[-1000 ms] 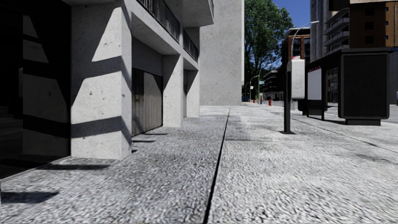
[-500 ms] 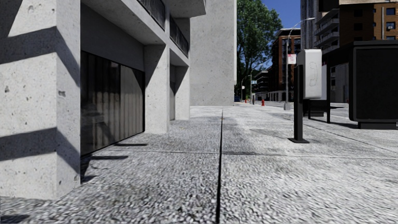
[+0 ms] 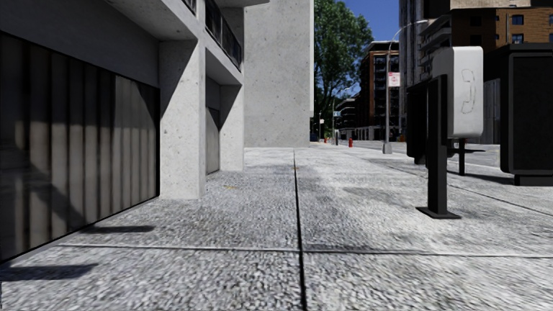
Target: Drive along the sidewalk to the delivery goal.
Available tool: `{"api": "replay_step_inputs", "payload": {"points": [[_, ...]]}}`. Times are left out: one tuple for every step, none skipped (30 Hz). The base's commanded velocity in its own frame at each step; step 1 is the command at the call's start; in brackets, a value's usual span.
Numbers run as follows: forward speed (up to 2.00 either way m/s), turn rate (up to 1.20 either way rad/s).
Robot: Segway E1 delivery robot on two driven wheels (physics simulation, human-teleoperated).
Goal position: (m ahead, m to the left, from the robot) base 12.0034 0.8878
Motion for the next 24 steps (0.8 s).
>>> {"api": "replay_step_inputs", "payload": {"points": [[2.0, -0.29], [2.0, -0.29], [2.0, -0.29], [2.0, -0.11], [2.0, 0.0], [2.0, 0.0], [2.0, 0.0], [2.0, 0.0], [2.0, 0.0], [2.0, 0.0], [2.0, 0.0], [2.0, 0.0], [2.0, 0.0], [2.0, 0.0], [2.0, 0.0], [2.0, 0.0], [2.0, 0.0], [2.0, 0.0], [2.0, 0.0], [2.0, 0.0], [2.0, 0.0], [2.0, 0.0], [2.0, 0.0], [2.0, 0.0]]}}
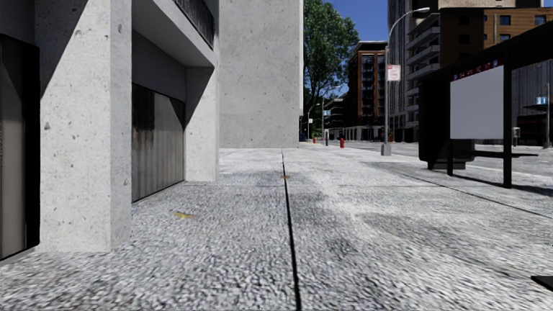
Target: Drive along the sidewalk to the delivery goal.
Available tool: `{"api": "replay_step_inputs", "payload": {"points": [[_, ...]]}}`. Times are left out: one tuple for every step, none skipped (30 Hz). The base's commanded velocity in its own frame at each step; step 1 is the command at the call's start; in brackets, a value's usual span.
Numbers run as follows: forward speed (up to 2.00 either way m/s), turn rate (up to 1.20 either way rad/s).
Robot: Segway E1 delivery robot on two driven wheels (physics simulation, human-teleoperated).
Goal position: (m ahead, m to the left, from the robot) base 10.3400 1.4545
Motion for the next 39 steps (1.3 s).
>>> {"api": "replay_step_inputs", "payload": {"points": [[2.0, 0.0], [2.0, 0.0], [2.0, 0.0], [2.0, 0.0], [2.0, 0.0], [2.0, 0.0], [2.0, 0.0], [2.0, 0.0], [2.0, 0.0], [2.0, 0.0], [2.0, 0.0], [2.0, 0.0], [2.0, 0.0], [2.0, 0.0], [2.0, 0.0], [2.0, 0.0], [2.0, 0.0], [2.0, 0.0], [2.0, 0.0], [2.0, 0.0], [2.0, 0.0], [2.0, 0.0], [2.0, 0.0], [2.0, 0.0], [2.0, 0.0], [2.0, 0.0], [2.0, 0.0], [2.0, 0.0], [2.0, 0.0], [2.0, 0.0], [2.0, 0.0], [2.0, 0.0], [2.0, 0.0], [2.0, 0.0], [2.0, 0.0], [2.0, 0.0], [2.0, 0.0], [2.0, 0.0], [2.0, 0.0]]}}
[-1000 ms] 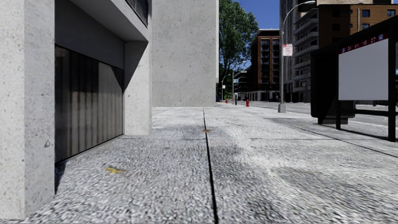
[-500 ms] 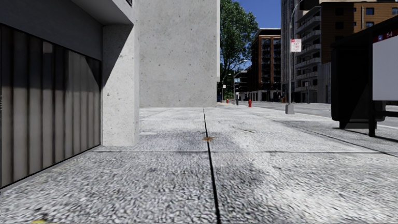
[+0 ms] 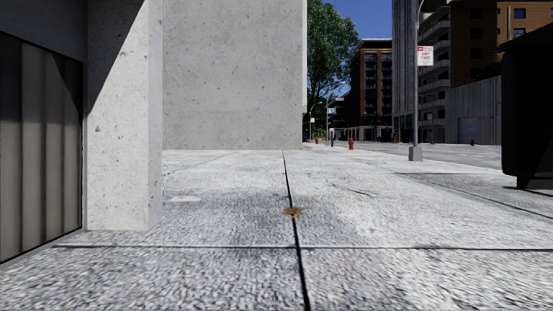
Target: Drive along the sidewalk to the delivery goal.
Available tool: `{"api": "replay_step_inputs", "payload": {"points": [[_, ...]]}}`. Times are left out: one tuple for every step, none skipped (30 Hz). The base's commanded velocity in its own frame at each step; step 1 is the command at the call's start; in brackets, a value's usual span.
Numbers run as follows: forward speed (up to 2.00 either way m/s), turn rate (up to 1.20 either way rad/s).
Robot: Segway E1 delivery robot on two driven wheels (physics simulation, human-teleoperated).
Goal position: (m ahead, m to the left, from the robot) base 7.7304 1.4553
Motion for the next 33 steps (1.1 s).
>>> {"api": "replay_step_inputs", "payload": {"points": [[2.0, 0.0], [2.0, 0.0], [2.0, 0.0], [2.0, 0.0], [2.0, 0.0], [2.0, 0.0], [2.0, 0.0], [2.0, 0.0], [2.0, 0.0], [2.0, 0.0], [2.0, 0.0], [2.0, 0.0], [2.0, 0.0], [2.0, 0.03], [2.0, 0.07], [2.0, 0.08], [2.0, 0.09], [2.0, 0.12], [2.0, 0.13], [2.0, 0.15], [2.0, 0.15], [2.0, 0.15], [2.0, 0.16], [2.0, 0.19], [2.0, 0.19], [2.0, 0.26], [1.84, 0.28], [1.73, 0.28], [1.65, 0.29], [1.6, 0.29], [1.59, 0.29], [1.58, 0.29], [1.57, 0.29]]}}
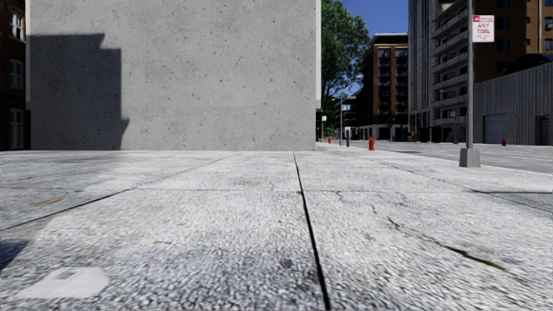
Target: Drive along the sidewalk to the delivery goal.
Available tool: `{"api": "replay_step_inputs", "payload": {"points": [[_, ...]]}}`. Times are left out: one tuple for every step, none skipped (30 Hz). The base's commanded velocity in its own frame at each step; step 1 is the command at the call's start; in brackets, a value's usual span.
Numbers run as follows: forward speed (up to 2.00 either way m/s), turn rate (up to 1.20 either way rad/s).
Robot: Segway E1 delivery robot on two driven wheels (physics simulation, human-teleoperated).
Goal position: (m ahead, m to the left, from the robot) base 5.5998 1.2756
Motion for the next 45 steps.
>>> {"api": "replay_step_inputs", "payload": {"points": [[1.57, 0.29], [1.57, 0.29], [1.57, 0.29], [1.56, 0.29], [1.56, 0.31], [1.56, 0.37], [1.56, 0.38], [1.56, 0.38], [1.55, 0.38], [1.55, 0.38], [1.54, 0.39], [1.53, 0.39], [1.52, 0.39], [1.52, 0.39], [1.52, 0.45], [1.52, 0.47], [1.52, 0.47], [1.51, 0.48], [1.51, 0.48], [1.51, 0.48], [1.51, 0.48], [1.51, 0.48], [1.51, 0.48], [1.51, 0.48], [1.51, 0.48], [1.51, 0.48], [1.51, 0.48], [1.51, 0.48], [1.51, 0.48], [1.51, 0.48], [1.51, 0.48], [1.51, 0.48], [1.51, 0.48], [1.51, 0.48], [1.51, 0.48], [1.51, 0.48], [1.51, 0.48], [1.51, 0.48], [1.51, 0.48], [1.51, 0.48], [1.51, 0.48], [1.51, 0.48], [1.51, 0.48], [1.51, 0.48], [1.51, 0.48]]}}
